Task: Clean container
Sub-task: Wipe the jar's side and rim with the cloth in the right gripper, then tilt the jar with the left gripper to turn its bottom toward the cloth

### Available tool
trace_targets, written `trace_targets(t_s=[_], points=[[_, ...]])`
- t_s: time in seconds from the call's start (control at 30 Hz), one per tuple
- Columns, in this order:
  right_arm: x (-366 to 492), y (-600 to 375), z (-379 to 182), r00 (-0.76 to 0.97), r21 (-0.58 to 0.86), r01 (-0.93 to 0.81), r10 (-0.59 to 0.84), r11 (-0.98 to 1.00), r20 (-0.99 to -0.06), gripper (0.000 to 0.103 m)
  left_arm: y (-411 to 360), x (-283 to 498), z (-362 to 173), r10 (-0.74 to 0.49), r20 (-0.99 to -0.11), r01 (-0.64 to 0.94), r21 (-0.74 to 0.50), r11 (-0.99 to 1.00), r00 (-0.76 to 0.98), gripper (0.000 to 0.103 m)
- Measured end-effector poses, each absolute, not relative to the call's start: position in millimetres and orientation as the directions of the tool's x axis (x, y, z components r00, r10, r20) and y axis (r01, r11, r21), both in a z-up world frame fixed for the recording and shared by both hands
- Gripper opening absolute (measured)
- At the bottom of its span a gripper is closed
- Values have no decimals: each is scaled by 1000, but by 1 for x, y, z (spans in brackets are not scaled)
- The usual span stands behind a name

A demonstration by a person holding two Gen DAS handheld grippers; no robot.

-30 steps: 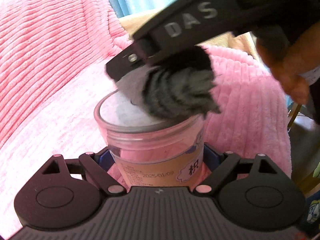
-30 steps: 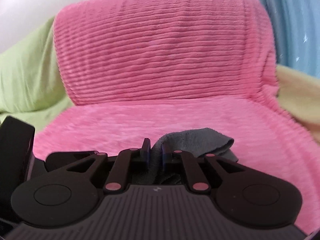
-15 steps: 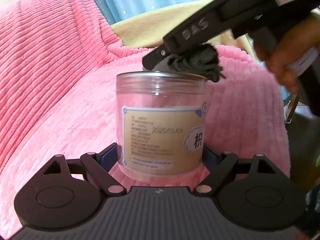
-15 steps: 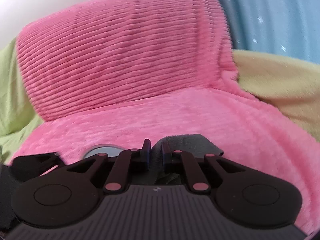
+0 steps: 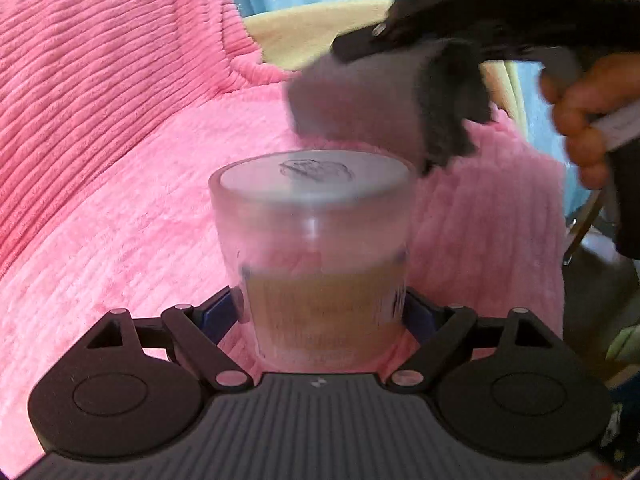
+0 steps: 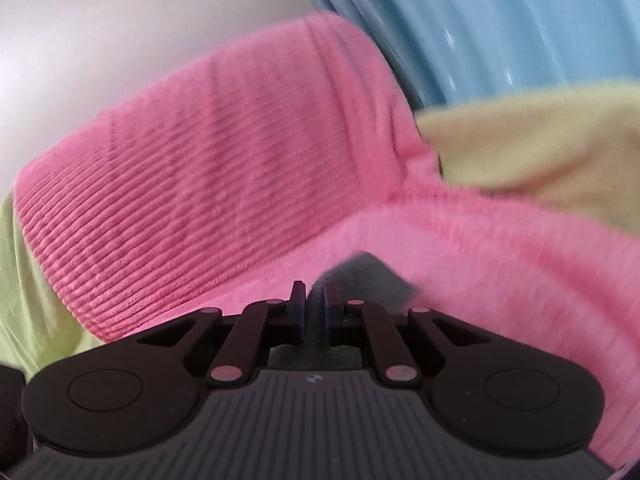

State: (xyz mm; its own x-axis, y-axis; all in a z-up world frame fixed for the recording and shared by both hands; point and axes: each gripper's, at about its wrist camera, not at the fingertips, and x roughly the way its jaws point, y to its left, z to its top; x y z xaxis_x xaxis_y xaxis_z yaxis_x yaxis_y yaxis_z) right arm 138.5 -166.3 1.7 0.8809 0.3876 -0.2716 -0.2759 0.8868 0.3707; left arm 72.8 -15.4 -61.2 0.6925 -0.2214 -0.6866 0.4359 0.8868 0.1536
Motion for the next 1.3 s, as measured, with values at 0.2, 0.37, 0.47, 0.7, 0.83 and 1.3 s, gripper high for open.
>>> trace_targets(t_s=[0.2,0.37,0.47,0.7,0.83,1.3], points=[[120,-155,14,828,198,-470,508,860,-238,7,-8,76,-53,-222,-670,413,138,900,708,86],[117,-142,10,795,113,-508,516,854,-320,0,-11,90,-52,-216,-641,416,178,892,737,86],[130,-150,2,775,184,-473,506,862,-379,0,-14,94,-52,-215,-644,417,178,891,734,86],[149,-177,-12,774,382,-277,440,882,-455,4,-21,102,-59,-204,-644,392,162,905,737,90],[145,-201,-5,809,450,-224,423,864,-409,7,-23,101,-54,-216,-630,384,143,912,746,95],[166,-220,-23,663,304,-455,546,837,-512,26,-28,109,-57,-166,-644,345,161,925,747,93]])
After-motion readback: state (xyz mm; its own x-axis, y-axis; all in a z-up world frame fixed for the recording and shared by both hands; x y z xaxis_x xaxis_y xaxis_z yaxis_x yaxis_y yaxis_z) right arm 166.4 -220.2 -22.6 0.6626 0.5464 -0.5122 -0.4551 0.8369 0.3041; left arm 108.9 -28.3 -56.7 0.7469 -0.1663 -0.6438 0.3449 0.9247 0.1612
